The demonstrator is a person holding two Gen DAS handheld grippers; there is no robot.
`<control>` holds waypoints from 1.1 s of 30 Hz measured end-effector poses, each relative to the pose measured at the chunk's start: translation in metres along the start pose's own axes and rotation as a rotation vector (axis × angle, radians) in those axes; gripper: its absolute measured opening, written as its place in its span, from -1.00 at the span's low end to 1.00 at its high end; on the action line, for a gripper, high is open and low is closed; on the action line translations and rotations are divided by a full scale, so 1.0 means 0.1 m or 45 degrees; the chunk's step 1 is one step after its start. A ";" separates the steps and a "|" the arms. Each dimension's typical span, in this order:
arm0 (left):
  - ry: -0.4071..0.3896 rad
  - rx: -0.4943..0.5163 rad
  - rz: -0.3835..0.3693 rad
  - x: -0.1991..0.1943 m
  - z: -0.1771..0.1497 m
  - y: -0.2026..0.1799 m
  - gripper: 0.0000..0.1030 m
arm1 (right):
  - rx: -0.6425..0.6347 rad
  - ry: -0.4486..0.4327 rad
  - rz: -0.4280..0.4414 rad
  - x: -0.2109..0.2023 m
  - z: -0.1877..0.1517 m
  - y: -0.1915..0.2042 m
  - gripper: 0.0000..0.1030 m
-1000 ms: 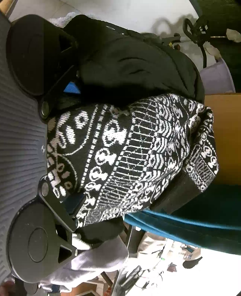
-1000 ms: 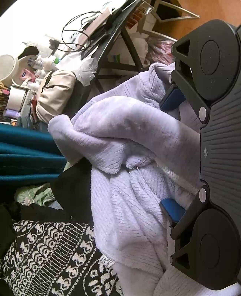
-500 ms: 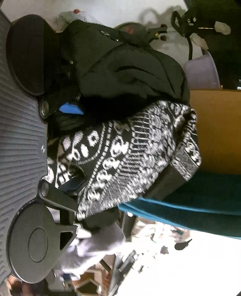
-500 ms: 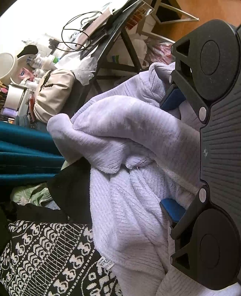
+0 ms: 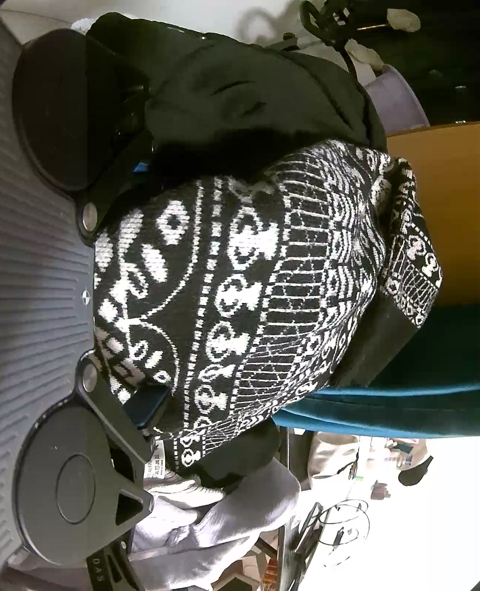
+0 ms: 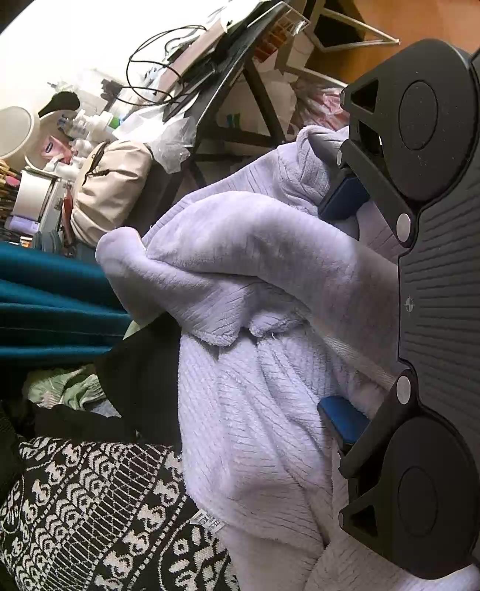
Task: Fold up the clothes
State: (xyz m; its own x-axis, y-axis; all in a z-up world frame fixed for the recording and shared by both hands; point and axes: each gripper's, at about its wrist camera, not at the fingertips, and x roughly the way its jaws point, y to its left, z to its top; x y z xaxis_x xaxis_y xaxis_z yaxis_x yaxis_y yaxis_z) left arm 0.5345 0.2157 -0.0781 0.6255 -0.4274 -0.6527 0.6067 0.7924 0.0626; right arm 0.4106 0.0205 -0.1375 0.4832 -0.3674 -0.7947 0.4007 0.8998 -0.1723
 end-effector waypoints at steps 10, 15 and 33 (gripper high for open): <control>0.054 0.005 0.015 0.05 0.07 -0.02 1.00 | -0.001 0.006 -0.035 0.01 0.01 0.05 0.99; 0.078 0.004 0.016 0.06 0.09 -0.01 1.00 | 0.002 0.004 -0.044 -0.02 0.00 0.05 0.99; 0.100 0.001 0.028 0.08 0.13 -0.05 1.00 | 0.008 -0.014 -0.057 -0.03 -0.03 0.06 0.99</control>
State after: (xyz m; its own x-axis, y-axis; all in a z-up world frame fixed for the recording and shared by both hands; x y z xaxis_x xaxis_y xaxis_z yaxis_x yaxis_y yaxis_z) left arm 0.5429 0.2027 -0.0737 0.5985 -0.3747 -0.7081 0.5938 0.8008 0.0782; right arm 0.4090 0.0283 -0.1380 0.4730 -0.4100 -0.7799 0.4274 0.8808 -0.2039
